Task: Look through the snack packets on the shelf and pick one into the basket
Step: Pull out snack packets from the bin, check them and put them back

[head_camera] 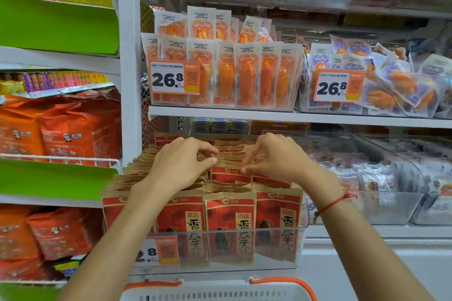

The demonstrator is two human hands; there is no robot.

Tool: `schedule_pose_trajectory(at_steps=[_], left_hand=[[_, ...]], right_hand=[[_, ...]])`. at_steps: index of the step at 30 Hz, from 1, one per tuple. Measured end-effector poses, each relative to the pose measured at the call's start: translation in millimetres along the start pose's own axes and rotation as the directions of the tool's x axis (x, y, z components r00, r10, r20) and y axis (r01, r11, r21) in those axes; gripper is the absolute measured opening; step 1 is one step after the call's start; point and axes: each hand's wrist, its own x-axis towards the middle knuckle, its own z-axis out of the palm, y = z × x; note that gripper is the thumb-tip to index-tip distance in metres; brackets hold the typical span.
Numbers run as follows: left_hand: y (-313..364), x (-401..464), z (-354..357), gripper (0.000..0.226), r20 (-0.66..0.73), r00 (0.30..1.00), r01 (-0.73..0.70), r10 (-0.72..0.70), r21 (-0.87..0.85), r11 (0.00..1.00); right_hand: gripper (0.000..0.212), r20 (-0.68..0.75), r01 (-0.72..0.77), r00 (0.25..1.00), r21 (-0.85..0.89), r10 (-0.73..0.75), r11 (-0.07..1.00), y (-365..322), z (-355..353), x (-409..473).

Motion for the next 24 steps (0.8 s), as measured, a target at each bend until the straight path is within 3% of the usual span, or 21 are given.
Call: schedule_pose_trajectory(at_steps=[5,9,17,20,22,24], left_hand=[[6,-3,-9,0.016,-0.006,1.0,-0.025,0.026,0.099,0.995],[7,-3,2,0.018,0.012,1.0,0.001,-0.003,0.156,0.988],[-1,-1,7,0.015,0.079,0.994,0.076,-0.078,0.02,0.997],[-5,-2,6,0.014,0.123,0.991,0.063,-0.058,-0.042,0.997],[-8,-4,3,0.018,0.182,0.983,0.048,-0.032,-0.087,0.995],[-9,-5,0,0.024,0.222,0.975,0.02,0.002,-0.095,0.995]], right_hand=[[0.014,-0.033,0.031,0.999,0.2,-0.025,0.979,7,-2,0],[0.018,0.032,-0.018,0.999,0.095,0.015,0.995,1,9,2],[0.016,0.097,-0.035,0.995,0.19,0.017,0.981,4,11,5],[0.018,-0.034,-0.037,0.998,0.318,0.051,0.947,14,0,4],[0.02,-0.122,-0.035,0.99,0.279,0.071,0.96,18,-8,8],[0.019,-0.014,-0.02,1.0,0.187,0.023,0.982,17,-12,15]])
